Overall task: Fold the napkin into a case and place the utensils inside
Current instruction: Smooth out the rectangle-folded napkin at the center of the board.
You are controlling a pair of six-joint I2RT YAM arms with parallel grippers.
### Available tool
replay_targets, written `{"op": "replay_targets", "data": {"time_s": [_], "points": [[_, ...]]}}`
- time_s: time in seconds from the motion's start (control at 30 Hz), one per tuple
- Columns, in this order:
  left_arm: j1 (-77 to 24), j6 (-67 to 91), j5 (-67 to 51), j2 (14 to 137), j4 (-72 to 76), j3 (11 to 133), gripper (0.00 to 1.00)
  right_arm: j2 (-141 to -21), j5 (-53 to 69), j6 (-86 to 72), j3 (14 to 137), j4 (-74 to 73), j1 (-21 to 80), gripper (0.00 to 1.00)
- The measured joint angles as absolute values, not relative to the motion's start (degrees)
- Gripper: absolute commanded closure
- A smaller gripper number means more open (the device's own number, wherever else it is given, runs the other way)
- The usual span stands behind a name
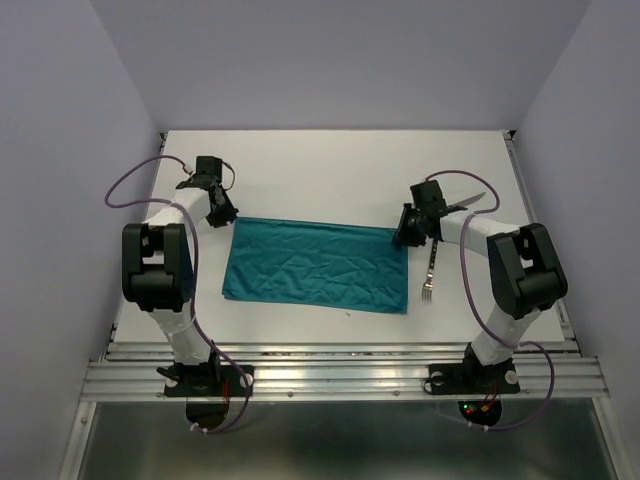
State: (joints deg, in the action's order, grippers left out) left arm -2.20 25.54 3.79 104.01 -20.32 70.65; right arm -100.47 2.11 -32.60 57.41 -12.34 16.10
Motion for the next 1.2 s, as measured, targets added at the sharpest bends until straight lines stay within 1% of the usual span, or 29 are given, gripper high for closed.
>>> {"op": "replay_targets", "data": {"time_s": [0.17,0.27,0.43,0.5,0.77,0.8,1.0,1.03,1.07,1.2], "points": [[-2.2,24.6,5.4,97.7,-21.0,68.0,0.62,-97.3,1.7,-31.3,57.8,-16.3,16.1,0.69],[-2.2,24.1,6.2,93.7,-21.6,65.4,0.61,-93.2,0.5,-30.7,58.0,-18.0,16.1,0.69],[-2.2,23.9,6.7,89.4,-22.9,60.4,0.61,-89.5,-1.3,-29.8,58.2,-18.6,16.1,0.80],[-2.2,23.9,6.7,88.6,-23.5,58.9,0.61,-90.4,-1.7,-29.6,58.8,-19.1,16.1,0.81],[-2.2,24.1,6.9,88.3,-23.9,57.2,0.60,-101.6,-5.0,-29.5,65.8,-19.4,16.1,0.84],[-2.2,24.2,7.0,88.3,-23.9,57.1,0.58,-102.9,-5.7,-29.5,66.2,-19.5,16.1,0.85],[-2.2,24.3,7.4,88.3,-24.1,57.1,0.55,-107.2,-7.4,-29.5,68.5,-19.3,16.1,0.85],[-2.2,24.3,7.4,88.3,-24.1,57.1,0.50,-107.3,-7.5,-29.5,68.7,-19.3,16.1,0.85],[-2.2,24.3,7.5,88.3,-24.1,57.1,0.49,-107.3,-7.6,-29.5,68.8,-19.3,16.1,0.85],[-2.2,24.3,7.6,88.3,-24.3,57.1,0.40,-107.3,-7.5,-29.4,68.8,-19.6,16.1,0.84]]}}
